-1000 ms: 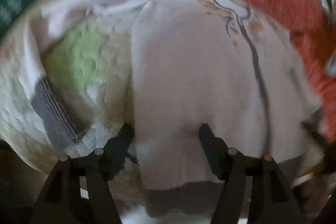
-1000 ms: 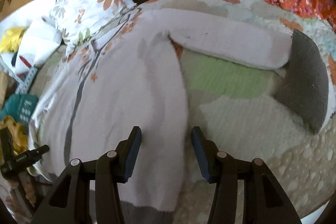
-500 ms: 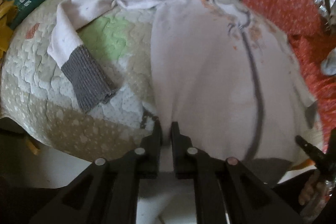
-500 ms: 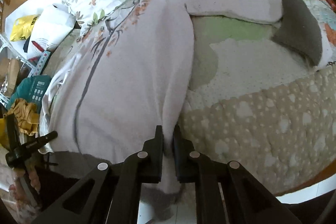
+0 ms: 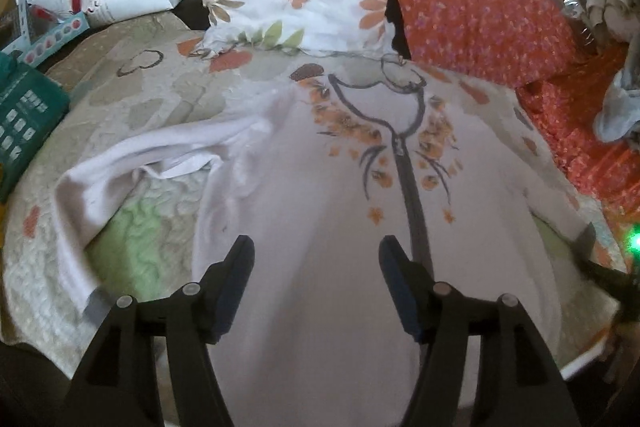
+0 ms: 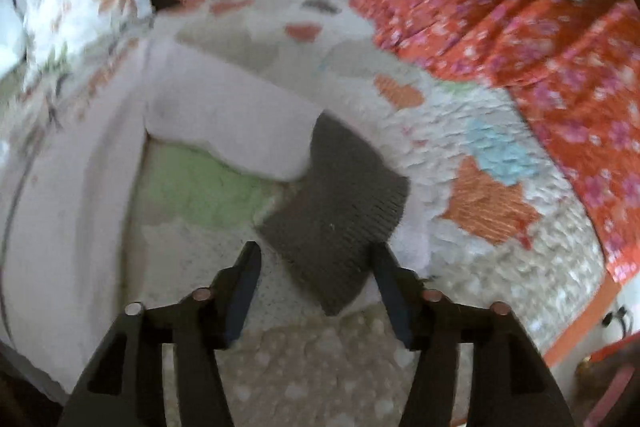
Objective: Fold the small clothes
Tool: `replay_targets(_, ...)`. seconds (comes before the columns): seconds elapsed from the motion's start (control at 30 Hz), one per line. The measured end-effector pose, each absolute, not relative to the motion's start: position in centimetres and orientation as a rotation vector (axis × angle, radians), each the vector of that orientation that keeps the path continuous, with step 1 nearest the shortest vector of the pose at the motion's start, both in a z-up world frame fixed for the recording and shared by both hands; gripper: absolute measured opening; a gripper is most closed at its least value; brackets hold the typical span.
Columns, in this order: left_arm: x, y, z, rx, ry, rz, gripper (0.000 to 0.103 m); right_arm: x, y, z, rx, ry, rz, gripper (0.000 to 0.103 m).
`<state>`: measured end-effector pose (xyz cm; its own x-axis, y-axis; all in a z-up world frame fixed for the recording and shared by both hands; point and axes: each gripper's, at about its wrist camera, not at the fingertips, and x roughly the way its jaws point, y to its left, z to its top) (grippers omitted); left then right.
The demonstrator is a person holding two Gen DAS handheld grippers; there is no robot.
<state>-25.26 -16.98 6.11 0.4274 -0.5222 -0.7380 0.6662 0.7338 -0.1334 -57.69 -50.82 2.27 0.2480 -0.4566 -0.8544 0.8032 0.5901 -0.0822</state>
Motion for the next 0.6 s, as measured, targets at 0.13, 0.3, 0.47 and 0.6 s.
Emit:
replay_targets(0.13,-24.2,-17.4,3.4,0.224,0.889,-0.726,0.064,-59.7,-54.4,8.8,0.412,0.853,-0.971,0.009)
replay_targets(0.3,-22.8,-18.3,2.0,0.109,1.002,-0.761,0.064,-63.8,-56.9,19.3,0.389,0.586,-1.005,0.009)
replay_targets(0.47,-23.6,-18.6,2.0,0.099,1.016,-0.783,0.064,-66.1,-56.6,17.8,0.403,0.646,-0.919,0.011)
replay_targets(0.6,-24.2,-18.4,2.0,0.122,1.005,-0.784,0.064,-68.3,-57.0,11.1,0.442,0.889,-1.001,0.011)
